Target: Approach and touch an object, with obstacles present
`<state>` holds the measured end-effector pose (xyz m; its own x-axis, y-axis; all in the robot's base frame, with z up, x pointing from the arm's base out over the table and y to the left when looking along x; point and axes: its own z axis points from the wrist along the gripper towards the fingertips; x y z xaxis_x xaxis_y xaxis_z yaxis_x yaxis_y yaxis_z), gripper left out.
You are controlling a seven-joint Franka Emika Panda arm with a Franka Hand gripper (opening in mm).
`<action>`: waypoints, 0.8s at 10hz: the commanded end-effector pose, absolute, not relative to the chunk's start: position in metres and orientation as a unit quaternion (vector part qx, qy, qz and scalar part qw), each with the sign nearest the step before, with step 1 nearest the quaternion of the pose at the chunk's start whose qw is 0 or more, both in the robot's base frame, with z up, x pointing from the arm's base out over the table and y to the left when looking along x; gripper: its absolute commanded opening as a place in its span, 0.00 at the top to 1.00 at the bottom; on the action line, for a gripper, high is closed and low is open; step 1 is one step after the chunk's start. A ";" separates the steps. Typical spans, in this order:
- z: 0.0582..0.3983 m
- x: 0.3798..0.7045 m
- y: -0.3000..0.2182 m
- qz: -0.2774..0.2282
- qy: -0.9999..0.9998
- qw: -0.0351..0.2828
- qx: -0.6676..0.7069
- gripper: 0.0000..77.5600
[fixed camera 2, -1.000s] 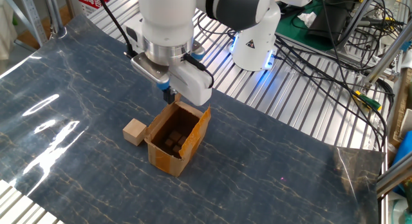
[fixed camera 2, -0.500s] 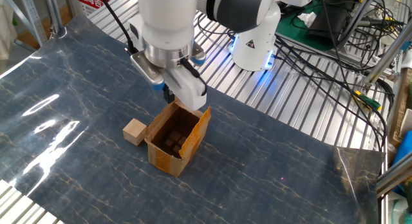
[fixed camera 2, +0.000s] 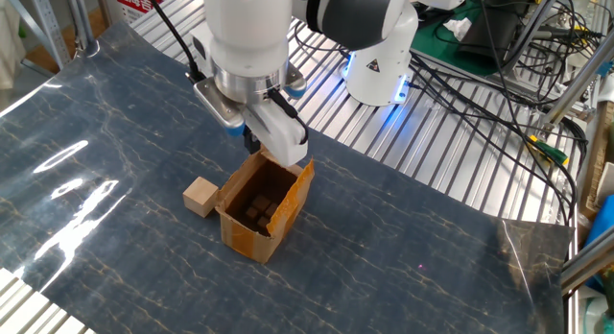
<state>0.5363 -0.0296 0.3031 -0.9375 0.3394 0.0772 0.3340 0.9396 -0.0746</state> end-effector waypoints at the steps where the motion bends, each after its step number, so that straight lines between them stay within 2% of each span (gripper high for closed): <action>1: 0.304 0.537 -0.030 0.031 -0.984 0.045 -0.170 1.00; 8: 0.287 0.542 -0.057 0.039 -0.989 0.039 -0.139 1.00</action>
